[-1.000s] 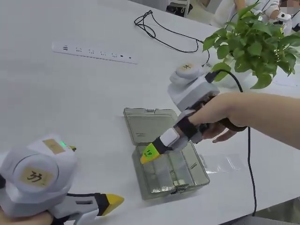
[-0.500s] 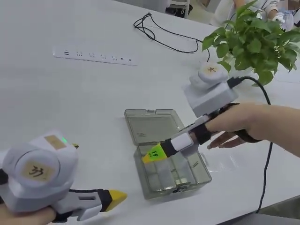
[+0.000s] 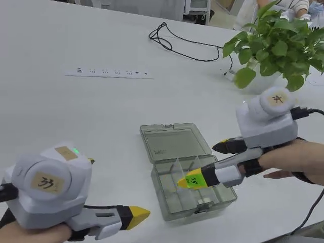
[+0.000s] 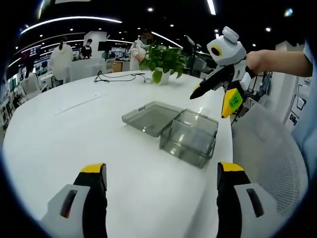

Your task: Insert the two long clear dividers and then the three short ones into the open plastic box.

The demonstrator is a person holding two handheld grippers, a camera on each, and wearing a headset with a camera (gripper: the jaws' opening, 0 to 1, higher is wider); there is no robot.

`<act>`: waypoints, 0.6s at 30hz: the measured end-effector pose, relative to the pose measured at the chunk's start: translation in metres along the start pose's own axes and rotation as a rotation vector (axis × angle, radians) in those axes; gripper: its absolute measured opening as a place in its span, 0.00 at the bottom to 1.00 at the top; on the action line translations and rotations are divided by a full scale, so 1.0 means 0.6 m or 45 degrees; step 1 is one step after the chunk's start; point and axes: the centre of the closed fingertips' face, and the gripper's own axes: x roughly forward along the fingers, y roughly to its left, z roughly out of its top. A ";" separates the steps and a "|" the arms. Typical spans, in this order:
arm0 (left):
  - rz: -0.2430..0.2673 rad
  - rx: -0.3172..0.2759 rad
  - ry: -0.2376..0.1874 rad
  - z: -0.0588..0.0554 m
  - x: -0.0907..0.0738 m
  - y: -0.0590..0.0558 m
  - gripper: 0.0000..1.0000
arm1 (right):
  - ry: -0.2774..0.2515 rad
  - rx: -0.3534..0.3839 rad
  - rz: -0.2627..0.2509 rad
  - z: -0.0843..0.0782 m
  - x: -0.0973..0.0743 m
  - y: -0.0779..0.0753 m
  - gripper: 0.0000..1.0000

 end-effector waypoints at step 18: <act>-0.013 0.049 0.000 0.027 -0.003 -0.049 1.00 | -0.070 -0.123 0.032 -0.077 -0.088 -0.087 1.00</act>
